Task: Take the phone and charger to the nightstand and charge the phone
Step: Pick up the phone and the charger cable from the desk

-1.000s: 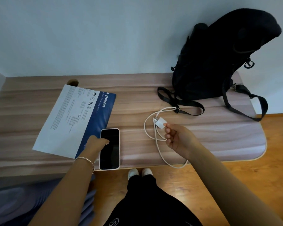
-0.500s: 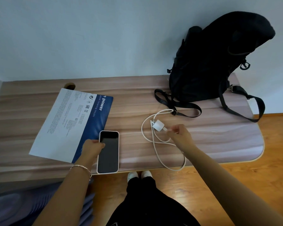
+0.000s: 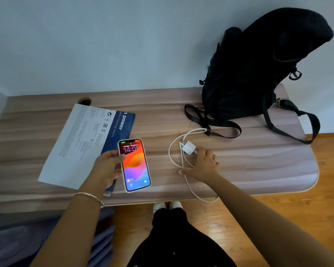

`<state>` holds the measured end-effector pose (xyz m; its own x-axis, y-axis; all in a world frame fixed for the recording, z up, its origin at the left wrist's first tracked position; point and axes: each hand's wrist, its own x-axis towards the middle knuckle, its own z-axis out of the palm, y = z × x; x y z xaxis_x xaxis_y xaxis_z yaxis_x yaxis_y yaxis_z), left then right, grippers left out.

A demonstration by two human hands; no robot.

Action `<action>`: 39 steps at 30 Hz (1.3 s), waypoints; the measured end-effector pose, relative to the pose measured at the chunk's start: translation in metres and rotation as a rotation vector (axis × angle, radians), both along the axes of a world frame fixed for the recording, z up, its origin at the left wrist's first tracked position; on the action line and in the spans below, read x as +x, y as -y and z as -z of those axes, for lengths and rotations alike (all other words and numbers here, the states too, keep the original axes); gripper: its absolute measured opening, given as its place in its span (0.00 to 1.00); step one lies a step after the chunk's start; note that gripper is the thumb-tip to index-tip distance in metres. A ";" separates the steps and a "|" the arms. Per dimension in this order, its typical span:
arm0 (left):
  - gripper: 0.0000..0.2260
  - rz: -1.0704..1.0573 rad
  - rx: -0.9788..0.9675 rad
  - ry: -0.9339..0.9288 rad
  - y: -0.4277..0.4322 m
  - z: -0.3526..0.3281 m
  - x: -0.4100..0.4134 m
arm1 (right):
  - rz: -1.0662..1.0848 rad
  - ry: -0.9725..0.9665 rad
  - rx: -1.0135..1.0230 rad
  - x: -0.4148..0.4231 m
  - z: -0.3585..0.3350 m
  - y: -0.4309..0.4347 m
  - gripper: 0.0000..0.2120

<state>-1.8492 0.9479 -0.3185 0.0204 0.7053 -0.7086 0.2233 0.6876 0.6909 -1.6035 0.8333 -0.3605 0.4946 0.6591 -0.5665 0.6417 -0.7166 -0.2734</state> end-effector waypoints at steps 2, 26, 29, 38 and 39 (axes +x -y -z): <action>0.09 -0.002 0.008 0.015 -0.001 -0.004 0.001 | -0.043 0.076 0.000 -0.006 0.002 -0.004 0.52; 0.05 0.007 -0.021 0.112 0.000 -0.020 0.009 | -0.260 0.197 0.006 -0.014 0.004 -0.011 0.22; 0.06 0.000 -0.017 0.111 0.000 -0.023 0.012 | -0.215 0.123 0.003 -0.007 0.004 -0.011 0.22; 0.03 -0.042 -0.019 0.140 0.003 -0.034 0.021 | 0.213 -0.490 0.066 0.016 0.003 0.000 0.14; 0.03 -0.038 -0.020 0.144 0.002 -0.036 0.023 | 0.303 -0.589 0.073 0.018 0.001 0.002 0.12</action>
<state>-1.8264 0.9455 -0.2823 0.0958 0.6932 -0.7143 0.0964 0.7078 0.6998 -1.5852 0.8318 -0.3620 0.2854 0.5867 -0.7578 0.1429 -0.8079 -0.5717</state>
